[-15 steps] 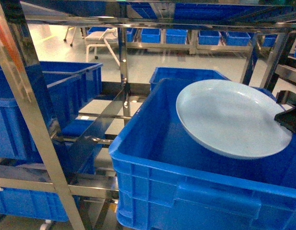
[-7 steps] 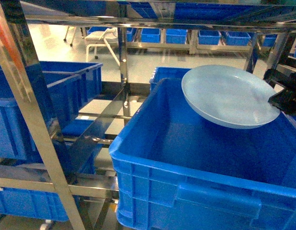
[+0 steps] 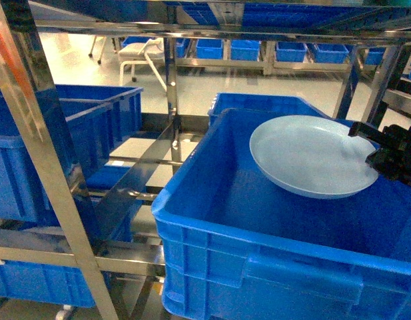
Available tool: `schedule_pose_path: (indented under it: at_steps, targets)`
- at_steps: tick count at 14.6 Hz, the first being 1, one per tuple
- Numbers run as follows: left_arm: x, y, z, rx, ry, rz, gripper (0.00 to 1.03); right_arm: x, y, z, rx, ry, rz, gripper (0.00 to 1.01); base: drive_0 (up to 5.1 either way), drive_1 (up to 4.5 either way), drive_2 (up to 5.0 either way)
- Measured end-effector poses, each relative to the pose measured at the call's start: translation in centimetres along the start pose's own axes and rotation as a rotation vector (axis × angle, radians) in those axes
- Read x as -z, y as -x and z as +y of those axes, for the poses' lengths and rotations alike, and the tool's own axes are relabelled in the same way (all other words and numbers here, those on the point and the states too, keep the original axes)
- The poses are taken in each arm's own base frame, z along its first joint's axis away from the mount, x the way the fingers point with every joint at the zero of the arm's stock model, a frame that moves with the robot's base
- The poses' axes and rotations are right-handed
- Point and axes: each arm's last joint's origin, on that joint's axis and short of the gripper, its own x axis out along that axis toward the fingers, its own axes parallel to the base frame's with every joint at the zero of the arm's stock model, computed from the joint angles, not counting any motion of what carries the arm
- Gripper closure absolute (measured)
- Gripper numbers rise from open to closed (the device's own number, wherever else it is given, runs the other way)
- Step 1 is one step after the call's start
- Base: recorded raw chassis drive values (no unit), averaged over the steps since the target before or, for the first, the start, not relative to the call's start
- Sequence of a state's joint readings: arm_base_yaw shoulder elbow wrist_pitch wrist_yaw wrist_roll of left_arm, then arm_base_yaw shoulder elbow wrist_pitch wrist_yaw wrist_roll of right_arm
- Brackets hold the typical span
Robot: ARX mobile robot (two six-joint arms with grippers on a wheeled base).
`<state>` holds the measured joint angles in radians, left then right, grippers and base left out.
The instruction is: Place blue tray on left shelf second layer neatly
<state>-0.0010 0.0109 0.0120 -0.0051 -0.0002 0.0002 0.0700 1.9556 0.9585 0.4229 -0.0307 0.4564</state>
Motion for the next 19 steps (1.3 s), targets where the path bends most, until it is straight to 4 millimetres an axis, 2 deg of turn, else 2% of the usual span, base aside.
schedule_pose_path:
  at_steps: [1, 2, 4, 6, 7, 8, 9, 10, 12, 13, 15, 16, 17, 19]
  targets:
    - [0.0, 0.0, 0.0, 0.0, 0.0, 0.0, 0.05, 0.3, -0.2, 0.7, -0.011, 0.006, 0.012, 0.99, 0.0, 0.0, 0.0]
    - [0.0, 0.0, 0.0, 0.0, 0.0, 0.0, 0.05, 0.4, -0.2, 1.6, -0.042, 0.014, 0.021, 0.93, 0.0, 0.0, 0.0]
    - [0.0, 0.0, 0.0, 0.0, 0.0, 0.0, 0.05, 0.5, 0.0, 3.2, -0.094, 0.031, 0.038, 0.71, 0.0, 0.0, 0.0]
    - [0.0, 0.0, 0.0, 0.0, 0.0, 0.0, 0.05, 0.2, 1.4, 2.7, -0.107, 0.008, 0.019, 0.47, 0.0, 0.0, 0.0]
    - [0.0, 0.0, 0.0, 0.0, 0.0, 0.0, 0.05, -0.1, 3.2, 1.6, -0.127, -0.023, 0.003, 0.34, 0.0, 0.0, 0.0]
    - [0.0, 0.0, 0.0, 0.0, 0.0, 0.0, 0.05, 0.0, 5.9, 0.6, -0.144, -0.04, -0.006, 0.22, 0.0, 0.0, 0.0]
    - [0.0, 0.0, 0.0, 0.0, 0.0, 0.0, 0.05, 0.7, 8.8, -0.3, -0.153, -0.051, -0.001, 0.1, 0.0, 0.0, 0.0]
    - [0.0, 0.0, 0.0, 0.0, 0.0, 0.0, 0.05, 2.6, 12.8, -1.1, -0.169, -0.06, 0.038, 0.01, 0.0, 0.0, 0.0]
    - [0.0, 0.0, 0.0, 0.0, 0.0, 0.0, 0.05, 7.0, 18.3, -2.4, -0.146, -0.094, 0.161, 0.03, 0.0, 0.0, 0.0]
    - [0.0, 0.0, 0.0, 0.0, 0.0, 0.0, 0.05, 8.0, 20.6, -2.2, -0.109, -0.067, 0.149, 0.03, 0.0, 0.0, 0.0]
    - [0.0, 0.0, 0.0, 0.0, 0.0, 0.0, 0.05, 7.6, 24.8, -0.7, -0.081, 0.118, -0.092, 0.03, 0.0, 0.0, 0.0]
    - [0.0, 0.0, 0.0, 0.0, 0.0, 0.0, 0.05, 7.0, 26.1, -0.3, -0.046, 0.222, -0.224, 0.03, 0.0, 0.0, 0.0]
    - [0.0, 0.0, 0.0, 0.0, 0.0, 0.0, 0.05, 6.7, 26.2, -0.6, -0.051, 0.28, -0.453, 0.14, 0.0, 0.0, 0.0]
    - [0.0, 0.0, 0.0, 0.0, 0.0, 0.0, 0.05, 8.1, 25.6, -2.2, -0.037, 0.383, -0.56, 0.4, 0.0, 0.0, 0.0]
